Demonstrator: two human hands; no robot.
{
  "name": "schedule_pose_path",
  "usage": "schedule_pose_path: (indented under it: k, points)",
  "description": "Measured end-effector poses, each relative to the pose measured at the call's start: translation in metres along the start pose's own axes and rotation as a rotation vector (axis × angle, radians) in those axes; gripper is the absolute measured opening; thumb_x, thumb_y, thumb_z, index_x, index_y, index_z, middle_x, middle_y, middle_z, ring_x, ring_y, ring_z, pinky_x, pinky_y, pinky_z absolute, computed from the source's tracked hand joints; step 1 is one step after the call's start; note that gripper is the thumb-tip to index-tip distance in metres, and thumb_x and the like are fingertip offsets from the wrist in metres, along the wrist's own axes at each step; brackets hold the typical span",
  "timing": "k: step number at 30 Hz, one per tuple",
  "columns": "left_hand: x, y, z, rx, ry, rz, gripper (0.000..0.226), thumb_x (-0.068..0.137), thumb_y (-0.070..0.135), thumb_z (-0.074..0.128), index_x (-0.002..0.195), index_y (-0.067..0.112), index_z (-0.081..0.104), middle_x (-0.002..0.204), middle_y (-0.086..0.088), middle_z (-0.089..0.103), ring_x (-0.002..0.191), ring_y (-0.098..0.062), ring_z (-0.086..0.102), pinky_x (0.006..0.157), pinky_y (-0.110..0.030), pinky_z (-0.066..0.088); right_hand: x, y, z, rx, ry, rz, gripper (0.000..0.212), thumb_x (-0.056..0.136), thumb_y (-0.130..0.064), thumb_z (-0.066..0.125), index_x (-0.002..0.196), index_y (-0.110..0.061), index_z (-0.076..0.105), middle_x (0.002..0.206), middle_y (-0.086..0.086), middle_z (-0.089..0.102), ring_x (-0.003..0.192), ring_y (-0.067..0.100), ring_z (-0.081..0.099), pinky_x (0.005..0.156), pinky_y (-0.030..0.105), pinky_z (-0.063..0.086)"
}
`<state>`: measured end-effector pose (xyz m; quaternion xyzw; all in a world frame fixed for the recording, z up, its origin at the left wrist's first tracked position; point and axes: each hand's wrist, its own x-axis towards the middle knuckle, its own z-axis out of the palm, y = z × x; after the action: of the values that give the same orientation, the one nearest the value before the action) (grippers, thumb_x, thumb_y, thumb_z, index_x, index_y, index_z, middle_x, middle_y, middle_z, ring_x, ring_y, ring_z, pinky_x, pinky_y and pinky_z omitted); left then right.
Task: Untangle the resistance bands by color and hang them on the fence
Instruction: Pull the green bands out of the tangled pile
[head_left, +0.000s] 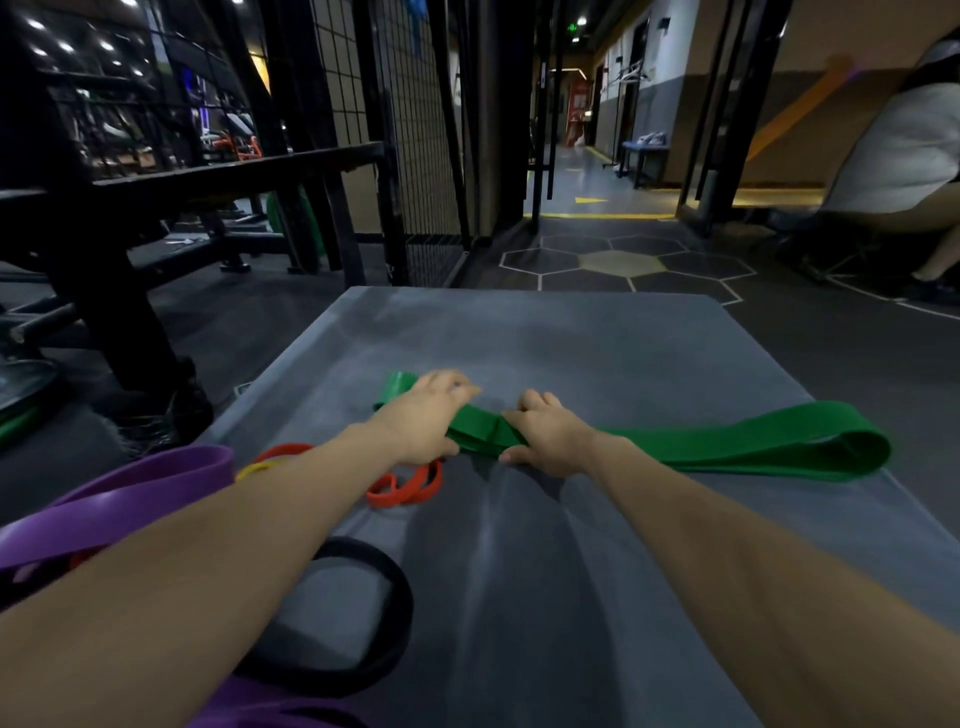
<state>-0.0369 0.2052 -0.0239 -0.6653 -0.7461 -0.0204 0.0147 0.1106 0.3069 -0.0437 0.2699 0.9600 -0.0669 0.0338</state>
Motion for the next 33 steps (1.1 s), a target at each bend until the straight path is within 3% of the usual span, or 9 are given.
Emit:
schedule_pose_path:
  k: [4, 8, 11, 16, 20, 25, 30, 33]
  points:
    - [0.007, -0.001, 0.015, 0.072, -0.071, 0.003, 0.062, 0.087, 0.012, 0.06, 0.143, 0.021, 0.035, 0.142, -0.004, 0.041, 0.128, -0.023, 0.042, 0.106, -0.029, 0.031, -0.004, 0.003, 0.001, 0.026, 0.033, -0.005, 0.063, 0.088, -0.041, 0.057, 0.135, -0.004, 0.038, 0.131, 0.017, 0.037, 0.122, 0.034, 0.033, 0.106, 0.037, 0.03]
    - [0.009, -0.002, 0.017, 0.047, -0.084, -0.012, 0.062, 0.087, 0.008, 0.058, 0.143, 0.021, 0.035, 0.144, -0.002, 0.041, 0.128, -0.023, 0.044, 0.102, -0.026, 0.032, -0.036, 0.036, -0.006, -0.008, 0.07, 0.071, 0.082, 0.085, -0.049, 0.057, 0.146, -0.007, 0.02, 0.145, 0.016, 0.032, 0.132, 0.033, 0.029, 0.111, 0.034, 0.019]
    - [0.013, 0.0, 0.014, 0.096, -0.105, -0.006, 0.062, 0.087, 0.008, 0.057, 0.144, 0.019, 0.033, 0.146, -0.004, 0.039, 0.13, -0.023, 0.042, 0.104, -0.026, 0.031, -0.071, 0.067, -0.007, 0.045, 0.07, 0.168, 0.072, 0.088, -0.045, 0.056, 0.145, -0.014, 0.026, 0.144, 0.012, 0.036, 0.132, 0.031, 0.034, 0.111, 0.036, 0.024]
    - [0.011, 0.003, 0.017, 0.065, -0.082, -0.072, 0.062, 0.086, 0.008, 0.059, 0.142, 0.022, 0.037, 0.144, -0.002, 0.042, 0.13, -0.022, 0.043, 0.106, -0.027, 0.03, -0.071, 0.078, -0.002, 0.031, 0.143, 0.156, 0.057, 0.09, -0.033, 0.056, 0.142, -0.021, 0.036, 0.139, 0.008, 0.042, 0.128, 0.029, 0.039, 0.107, 0.034, 0.027]
    - [0.01, 0.006, 0.015, 0.064, -0.109, -0.114, 0.062, 0.088, 0.01, 0.058, 0.143, 0.023, 0.034, 0.147, -0.001, 0.039, 0.132, -0.023, 0.041, 0.107, -0.029, 0.03, -0.068, 0.08, 0.004, 0.06, 0.131, 0.164, 0.055, 0.092, -0.031, 0.053, 0.143, -0.021, 0.033, 0.143, 0.007, 0.039, 0.131, 0.028, 0.037, 0.113, 0.037, 0.022]
    - [0.011, 0.017, 0.014, 0.228, -0.143, -0.115, 0.06, 0.091, 0.01, 0.05, 0.145, 0.02, 0.027, 0.147, -0.005, 0.038, 0.131, -0.023, 0.041, 0.11, -0.03, 0.027, -0.069, 0.081, 0.006, -0.062, 0.122, 0.18, 0.056, 0.096, -0.035, 0.044, 0.147, -0.022, 0.023, 0.148, 0.003, 0.032, 0.134, 0.027, 0.031, 0.114, 0.037, 0.016]
    - [0.003, 0.022, 0.012, 0.236, -0.086, -0.104, 0.065, 0.093, 0.014, 0.045, 0.149, 0.017, 0.012, 0.156, -0.002, 0.017, 0.145, -0.018, 0.014, 0.117, -0.035, 0.007, -0.076, 0.073, 0.009, -0.048, 0.149, 0.193, 0.059, 0.097, -0.031, 0.042, 0.149, -0.022, 0.015, 0.154, -0.004, 0.022, 0.14, 0.022, 0.022, 0.116, 0.04, 0.011]
    - [-0.01, 0.028, -0.001, 0.195, -0.026, -0.07, 0.064, 0.091, 0.014, 0.046, 0.148, 0.019, 0.018, 0.157, 0.002, 0.014, 0.145, -0.016, 0.01, 0.118, -0.035, 0.004, -0.083, 0.061, 0.002, -0.021, 0.216, 0.175, 0.058, 0.095, -0.029, 0.048, 0.147, -0.022, 0.023, 0.153, -0.002, 0.024, 0.139, 0.024, 0.025, 0.115, 0.038, 0.014]
